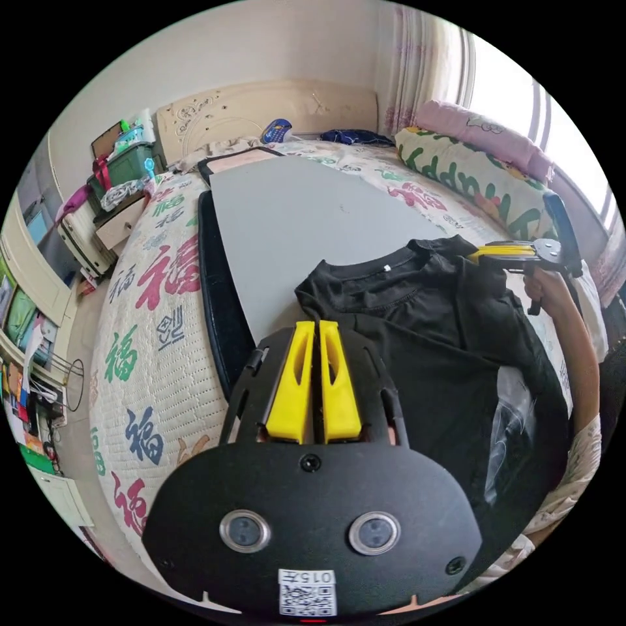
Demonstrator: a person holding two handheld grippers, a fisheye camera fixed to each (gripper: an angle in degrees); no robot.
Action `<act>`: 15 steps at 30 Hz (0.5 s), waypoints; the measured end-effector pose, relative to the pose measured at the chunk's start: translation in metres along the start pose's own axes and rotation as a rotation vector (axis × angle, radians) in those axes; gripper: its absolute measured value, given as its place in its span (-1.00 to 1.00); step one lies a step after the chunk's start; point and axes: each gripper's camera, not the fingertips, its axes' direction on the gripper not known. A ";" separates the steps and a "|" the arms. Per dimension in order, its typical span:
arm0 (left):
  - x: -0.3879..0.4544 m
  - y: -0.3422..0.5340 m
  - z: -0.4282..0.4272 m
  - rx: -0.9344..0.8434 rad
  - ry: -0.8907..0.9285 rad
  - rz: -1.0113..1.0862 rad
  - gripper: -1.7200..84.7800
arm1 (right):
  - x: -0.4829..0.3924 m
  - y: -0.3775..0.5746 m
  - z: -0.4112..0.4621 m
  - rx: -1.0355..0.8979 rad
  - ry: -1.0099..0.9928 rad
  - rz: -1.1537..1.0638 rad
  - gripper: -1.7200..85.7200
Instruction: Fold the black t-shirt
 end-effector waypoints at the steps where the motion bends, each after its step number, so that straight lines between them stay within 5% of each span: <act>1: -0.001 0.008 -0.007 0.029 0.008 -0.003 -0.94 | -0.004 0.005 -0.011 0.017 0.002 -0.005 -0.92; 7: 0.018 0.132 -0.103 0.226 0.020 0.117 -0.95 | -0.040 0.100 -0.150 0.214 -0.060 -0.085 -0.93; 15: 0.129 0.471 -0.186 0.404 -0.004 0.364 -0.94 | -0.090 0.376 -0.294 0.296 -0.412 -0.321 -0.94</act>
